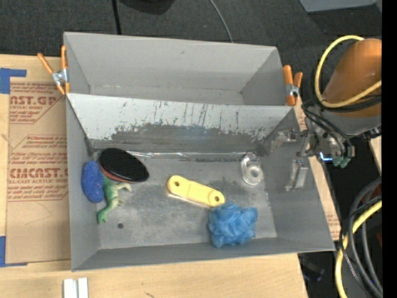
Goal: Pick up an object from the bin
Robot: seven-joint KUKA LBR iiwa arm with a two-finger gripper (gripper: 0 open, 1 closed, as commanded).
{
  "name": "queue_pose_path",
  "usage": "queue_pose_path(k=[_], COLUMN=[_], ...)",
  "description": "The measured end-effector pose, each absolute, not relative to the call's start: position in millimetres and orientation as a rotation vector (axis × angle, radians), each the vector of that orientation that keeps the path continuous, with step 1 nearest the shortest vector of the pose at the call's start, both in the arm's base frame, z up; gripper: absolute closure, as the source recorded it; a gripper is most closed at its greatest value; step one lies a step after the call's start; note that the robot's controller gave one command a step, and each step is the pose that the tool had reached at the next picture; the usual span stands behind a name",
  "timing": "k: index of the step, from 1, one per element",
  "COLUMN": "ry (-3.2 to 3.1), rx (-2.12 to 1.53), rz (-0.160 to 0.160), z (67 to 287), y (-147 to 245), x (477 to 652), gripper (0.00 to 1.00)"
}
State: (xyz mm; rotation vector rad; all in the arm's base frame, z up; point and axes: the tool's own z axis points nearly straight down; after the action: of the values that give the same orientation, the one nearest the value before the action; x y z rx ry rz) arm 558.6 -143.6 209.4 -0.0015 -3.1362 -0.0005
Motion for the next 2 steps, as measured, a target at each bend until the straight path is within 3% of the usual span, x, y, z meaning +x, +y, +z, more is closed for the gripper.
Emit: queue_pose_path(k=[1, 2], ry=[-3.144, -3.143], rx=[0.001, 0.064], rz=[0.002, 0.003], z=[214.0, 178.3], y=[-143.1, -94.3], x=[560.3, 540.4], gripper=[0.00, 0.00])
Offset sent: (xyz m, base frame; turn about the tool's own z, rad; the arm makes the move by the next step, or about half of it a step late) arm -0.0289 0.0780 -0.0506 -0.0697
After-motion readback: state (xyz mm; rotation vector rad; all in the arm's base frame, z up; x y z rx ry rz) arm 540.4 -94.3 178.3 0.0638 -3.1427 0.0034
